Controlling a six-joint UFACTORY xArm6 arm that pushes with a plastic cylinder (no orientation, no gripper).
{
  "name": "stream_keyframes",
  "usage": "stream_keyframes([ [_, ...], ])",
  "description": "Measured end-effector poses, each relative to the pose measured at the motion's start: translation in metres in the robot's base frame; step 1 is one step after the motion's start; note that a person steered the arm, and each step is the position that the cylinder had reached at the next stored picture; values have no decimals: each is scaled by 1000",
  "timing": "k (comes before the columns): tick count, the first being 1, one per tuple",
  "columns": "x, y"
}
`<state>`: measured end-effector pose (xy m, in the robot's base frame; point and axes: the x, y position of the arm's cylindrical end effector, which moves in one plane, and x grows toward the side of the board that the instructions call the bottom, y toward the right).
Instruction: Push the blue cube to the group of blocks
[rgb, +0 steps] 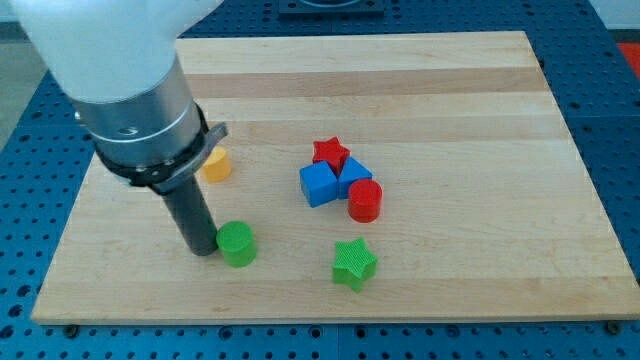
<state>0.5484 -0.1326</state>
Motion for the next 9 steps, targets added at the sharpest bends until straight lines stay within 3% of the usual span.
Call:
stream_keyframes([
  [4, 0, 92],
  [6, 0, 92],
  [8, -11, 19],
  [9, -41, 4],
])
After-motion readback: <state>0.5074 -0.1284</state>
